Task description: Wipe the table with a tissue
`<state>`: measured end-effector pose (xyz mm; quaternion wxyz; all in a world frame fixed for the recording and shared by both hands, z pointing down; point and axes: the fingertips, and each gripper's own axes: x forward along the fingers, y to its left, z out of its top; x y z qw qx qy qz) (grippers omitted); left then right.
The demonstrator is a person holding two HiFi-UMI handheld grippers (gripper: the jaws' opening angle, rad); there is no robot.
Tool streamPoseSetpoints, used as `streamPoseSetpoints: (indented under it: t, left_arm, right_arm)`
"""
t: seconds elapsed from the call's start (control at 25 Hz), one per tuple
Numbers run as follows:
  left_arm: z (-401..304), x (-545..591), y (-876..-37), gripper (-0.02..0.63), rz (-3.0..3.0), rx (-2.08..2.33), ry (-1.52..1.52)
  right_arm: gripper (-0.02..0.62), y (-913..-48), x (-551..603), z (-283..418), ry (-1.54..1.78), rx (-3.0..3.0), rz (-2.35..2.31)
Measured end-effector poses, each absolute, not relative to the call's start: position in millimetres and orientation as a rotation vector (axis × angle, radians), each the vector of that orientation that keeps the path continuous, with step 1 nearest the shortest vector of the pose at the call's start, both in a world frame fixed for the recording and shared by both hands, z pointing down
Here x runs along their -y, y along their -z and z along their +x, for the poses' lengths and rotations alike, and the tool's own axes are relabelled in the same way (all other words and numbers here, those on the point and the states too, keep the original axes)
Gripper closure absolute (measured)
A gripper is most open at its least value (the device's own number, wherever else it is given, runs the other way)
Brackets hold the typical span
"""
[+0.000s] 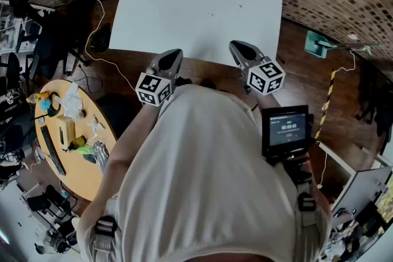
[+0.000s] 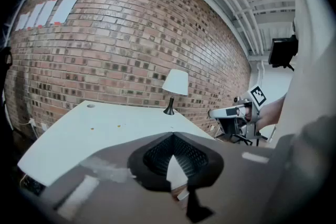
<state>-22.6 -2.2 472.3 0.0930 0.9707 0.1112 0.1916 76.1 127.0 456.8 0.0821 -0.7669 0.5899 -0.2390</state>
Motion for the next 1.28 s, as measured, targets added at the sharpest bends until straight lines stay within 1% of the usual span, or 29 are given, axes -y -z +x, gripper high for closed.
streamPoseSetpoints:
  t: [0.48, 0.88, 1.0, 1.28]
  left_arm:
    - [-61.4, 16.0, -464.7, 0.601, 2.857, -0.195, -0.544]
    - [-118.7, 59.4, -472.3, 0.601, 2.811, 0.092, -0.513]
    - [-125.1, 74.6, -482.0, 0.601, 2.781, 0.155, -0.485]
    - [-178.0, 128.5, -485.6, 0.601, 2.718, 0.319, -0.427]
  right_arm:
    - [0.581, -453.1, -90.0, 41.1, 0.708, -1.943, -2.181]
    - [0.581, -461.6, -23.4, 5.5, 0.762, -2.194, -1.979]
    - [0.581, -461.6, -5.7, 3.9, 0.773, -2.249, -1.962]
    - [0.581, -455.0, 69.4, -50.7, 0.786, -2.439, -1.827]
